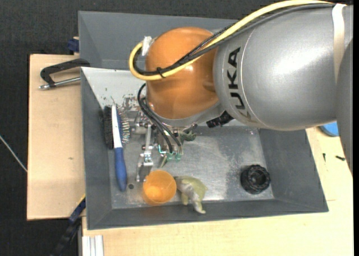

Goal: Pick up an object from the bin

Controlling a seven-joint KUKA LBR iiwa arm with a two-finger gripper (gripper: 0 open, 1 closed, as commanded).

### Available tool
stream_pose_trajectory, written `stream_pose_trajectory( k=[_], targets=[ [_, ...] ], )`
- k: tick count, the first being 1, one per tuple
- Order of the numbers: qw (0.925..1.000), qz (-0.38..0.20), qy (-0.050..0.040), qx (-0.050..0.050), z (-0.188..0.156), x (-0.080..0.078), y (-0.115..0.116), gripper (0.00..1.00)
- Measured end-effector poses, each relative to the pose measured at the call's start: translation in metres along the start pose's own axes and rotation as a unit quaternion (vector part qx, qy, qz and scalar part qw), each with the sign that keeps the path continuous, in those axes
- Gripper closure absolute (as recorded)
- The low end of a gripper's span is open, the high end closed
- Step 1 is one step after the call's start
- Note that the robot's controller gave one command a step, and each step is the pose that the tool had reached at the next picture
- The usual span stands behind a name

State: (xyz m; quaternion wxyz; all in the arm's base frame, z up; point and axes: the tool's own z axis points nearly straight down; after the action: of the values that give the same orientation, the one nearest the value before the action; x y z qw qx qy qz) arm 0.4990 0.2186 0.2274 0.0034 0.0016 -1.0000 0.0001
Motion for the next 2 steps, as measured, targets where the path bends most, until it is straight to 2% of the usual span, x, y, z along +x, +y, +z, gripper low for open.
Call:
stream_pose_trajectory(
  k=[1,2],
  targets=[
    [0.9991,0.043,-0.0053,-0.002,0.157,-0.018,-0.016,0.0],
    [0.9991,0.041,-0.0089,-0.003,0.023,0.006,-0.022,0.0]
  ],
)
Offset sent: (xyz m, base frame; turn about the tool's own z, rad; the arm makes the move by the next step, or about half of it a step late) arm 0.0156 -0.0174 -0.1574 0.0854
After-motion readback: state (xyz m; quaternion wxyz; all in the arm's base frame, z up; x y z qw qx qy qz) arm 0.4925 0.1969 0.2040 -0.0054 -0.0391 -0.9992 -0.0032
